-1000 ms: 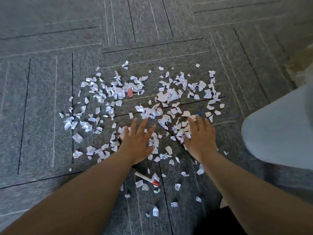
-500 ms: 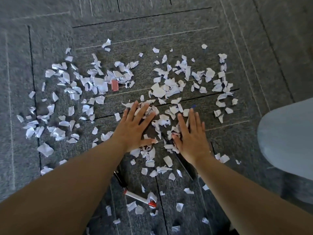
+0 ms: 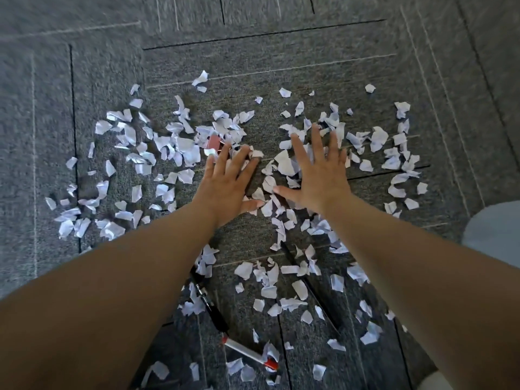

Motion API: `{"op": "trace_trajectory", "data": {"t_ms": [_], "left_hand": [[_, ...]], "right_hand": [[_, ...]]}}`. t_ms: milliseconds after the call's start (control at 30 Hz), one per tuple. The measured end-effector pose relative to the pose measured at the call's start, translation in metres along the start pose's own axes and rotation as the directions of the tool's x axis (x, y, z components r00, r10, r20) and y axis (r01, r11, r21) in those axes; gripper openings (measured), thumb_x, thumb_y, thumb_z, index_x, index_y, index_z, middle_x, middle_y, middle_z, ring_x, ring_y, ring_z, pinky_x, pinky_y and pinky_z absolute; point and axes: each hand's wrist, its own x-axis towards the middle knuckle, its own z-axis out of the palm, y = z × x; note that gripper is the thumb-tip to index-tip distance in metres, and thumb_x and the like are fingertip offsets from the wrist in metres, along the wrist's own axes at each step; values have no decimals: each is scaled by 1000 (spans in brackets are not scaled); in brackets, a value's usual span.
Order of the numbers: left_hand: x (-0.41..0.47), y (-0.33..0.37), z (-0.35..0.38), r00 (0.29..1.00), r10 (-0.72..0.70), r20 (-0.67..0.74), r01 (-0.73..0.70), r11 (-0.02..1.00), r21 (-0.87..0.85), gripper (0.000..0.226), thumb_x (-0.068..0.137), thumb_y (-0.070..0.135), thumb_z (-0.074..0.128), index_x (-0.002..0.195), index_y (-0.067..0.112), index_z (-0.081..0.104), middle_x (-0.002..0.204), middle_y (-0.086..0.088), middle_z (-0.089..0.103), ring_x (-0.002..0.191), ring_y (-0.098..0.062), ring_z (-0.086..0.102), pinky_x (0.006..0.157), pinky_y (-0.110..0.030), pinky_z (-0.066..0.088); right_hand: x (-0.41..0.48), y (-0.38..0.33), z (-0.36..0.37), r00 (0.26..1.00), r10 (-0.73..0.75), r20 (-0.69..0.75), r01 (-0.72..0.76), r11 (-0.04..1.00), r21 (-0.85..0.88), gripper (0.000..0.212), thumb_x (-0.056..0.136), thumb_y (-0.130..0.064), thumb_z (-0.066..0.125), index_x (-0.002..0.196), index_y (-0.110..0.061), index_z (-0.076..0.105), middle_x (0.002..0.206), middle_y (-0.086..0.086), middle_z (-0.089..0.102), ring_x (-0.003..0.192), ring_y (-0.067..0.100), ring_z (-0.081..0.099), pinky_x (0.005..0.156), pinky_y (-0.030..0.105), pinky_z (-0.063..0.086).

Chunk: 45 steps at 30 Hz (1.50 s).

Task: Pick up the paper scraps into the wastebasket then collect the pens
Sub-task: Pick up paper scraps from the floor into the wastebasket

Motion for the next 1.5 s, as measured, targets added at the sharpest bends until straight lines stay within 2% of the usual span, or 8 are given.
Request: {"op": "trace_trajectory", "data": {"t_ms": [200,300,400,567,733,867,1233,1500], "left_hand": [[-9,7,4,994,-68,-90,42,963,-267,54,94,39,37,142,17,28,148,-9,23,136,-32,13,109,-53,26],[-17,11,12,973,-45,-228,-15,966,-257,40,89,31,38,119,10,55,119,-16,52,110,-35,41,86,-54,46],[-18,12,18,952,-4,-306,-72,969,-237,32,88,27,38,97,5,60,95,-18,58,83,-37,55,64,-46,53],[-26,14,14,960,58,-273,-132,955,-264,22,92,22,48,94,2,58,89,-14,57,75,-30,56,51,-32,40],[-32,25,-20,932,150,-330,-248,927,-280,24,89,24,40,85,5,53,75,-12,58,57,-26,55,39,-27,41],[-29,50,-88,909,144,-391,-270,919,-289,12,88,10,58,84,-1,54,77,-17,58,58,-29,52,42,-32,43],[-54,213,-254,752,332,-569,-499,851,-164,27,89,22,46,81,-2,56,75,-20,59,59,-31,54,50,-28,30],[-67,329,-298,733,396,-553,-565,807,-171,21,93,16,51,90,-4,56,89,-21,59,75,-35,55,59,-34,31]], "right_hand": [[-16,-14,15,963,-268,-24,269,960,83,78,81,-69,11,147,-28,6,156,8,-8,142,31,-11,114,51,1],[-35,-17,29,933,-346,-98,353,934,62,71,83,-59,28,138,-15,36,149,16,28,136,37,24,110,50,25],[-43,-20,36,902,-345,-260,365,930,34,40,77,-31,66,108,-8,57,115,20,57,99,39,55,78,44,52],[-53,-16,28,888,-343,-305,405,899,168,26,67,-5,77,84,-2,58,77,15,59,61,32,57,40,25,34],[-73,8,-9,900,-267,-345,358,904,234,16,80,-11,71,78,-3,57,66,11,57,48,27,51,42,23,27],[-99,41,-64,906,-165,-390,284,920,271,15,88,-15,61,86,0,58,73,17,60,54,33,54,46,28,34],[-266,157,-197,671,37,-741,243,933,267,29,87,-29,48,76,-5,59,65,13,61,49,31,55,43,27,38],[-346,254,-199,720,384,-578,-99,881,462,22,93,-23,52,86,-3,56,82,17,61,73,37,58,63,40,47]]}}
